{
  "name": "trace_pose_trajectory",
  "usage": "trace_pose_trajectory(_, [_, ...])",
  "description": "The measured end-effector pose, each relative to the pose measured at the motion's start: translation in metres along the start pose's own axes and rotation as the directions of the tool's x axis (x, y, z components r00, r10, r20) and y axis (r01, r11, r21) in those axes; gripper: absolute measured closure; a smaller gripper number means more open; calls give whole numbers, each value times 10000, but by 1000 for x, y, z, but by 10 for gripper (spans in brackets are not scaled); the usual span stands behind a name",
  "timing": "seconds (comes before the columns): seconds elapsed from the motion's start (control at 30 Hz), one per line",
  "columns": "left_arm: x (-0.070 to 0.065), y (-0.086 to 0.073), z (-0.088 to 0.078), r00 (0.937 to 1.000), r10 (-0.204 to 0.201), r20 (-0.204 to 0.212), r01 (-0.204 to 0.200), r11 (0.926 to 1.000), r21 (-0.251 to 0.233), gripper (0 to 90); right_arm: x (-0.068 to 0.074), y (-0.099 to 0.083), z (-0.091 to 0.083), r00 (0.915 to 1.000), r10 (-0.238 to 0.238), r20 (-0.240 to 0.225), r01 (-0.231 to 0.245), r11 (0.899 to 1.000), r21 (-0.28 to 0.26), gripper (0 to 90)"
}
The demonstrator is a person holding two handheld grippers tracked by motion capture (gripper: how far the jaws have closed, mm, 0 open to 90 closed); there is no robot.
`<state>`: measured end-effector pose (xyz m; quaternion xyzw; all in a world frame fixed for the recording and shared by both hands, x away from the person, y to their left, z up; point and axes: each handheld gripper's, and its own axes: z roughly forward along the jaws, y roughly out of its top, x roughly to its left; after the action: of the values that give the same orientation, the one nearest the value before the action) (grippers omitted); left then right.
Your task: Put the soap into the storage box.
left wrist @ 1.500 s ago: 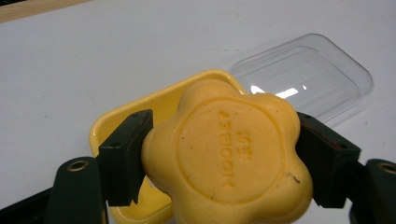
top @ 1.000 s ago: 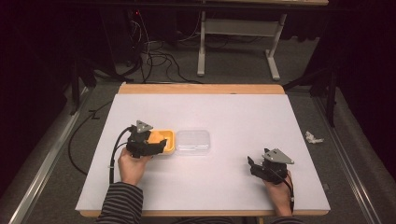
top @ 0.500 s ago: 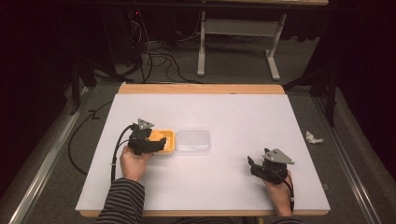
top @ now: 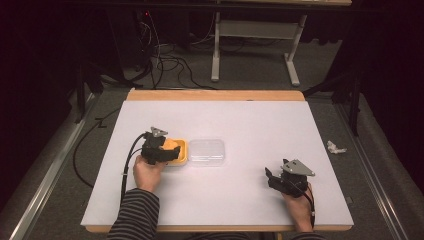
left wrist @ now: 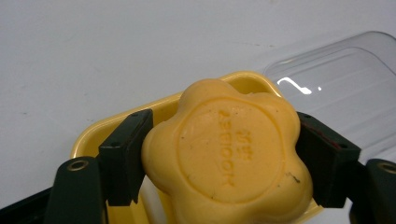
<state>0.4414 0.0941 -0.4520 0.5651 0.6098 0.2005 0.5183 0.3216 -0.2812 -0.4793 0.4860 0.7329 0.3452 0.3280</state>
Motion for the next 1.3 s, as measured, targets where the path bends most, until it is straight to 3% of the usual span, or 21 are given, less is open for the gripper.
trace_pose_trajectory(0.67, [5, -10, 13, 9992, 178, -367, -170, 9996, 236, 274, 0, 0, 0, 9999, -109, -28, 109, 9999, 16, 275])
trace_pose_trajectory(1.03, [9, -16, 18, 9964, 334, -783, -299, 9986, 445, 271, 0, 0, 0, 9999, -143, -22, 143, 9999, 65, 275])
trace_pose_trajectory(1.3, [8, -10, 12, 9987, 85, -512, -85, 10000, -11, 268, 1, 0, 1, 9999, -154, -26, 155, 9998, 113, 275])
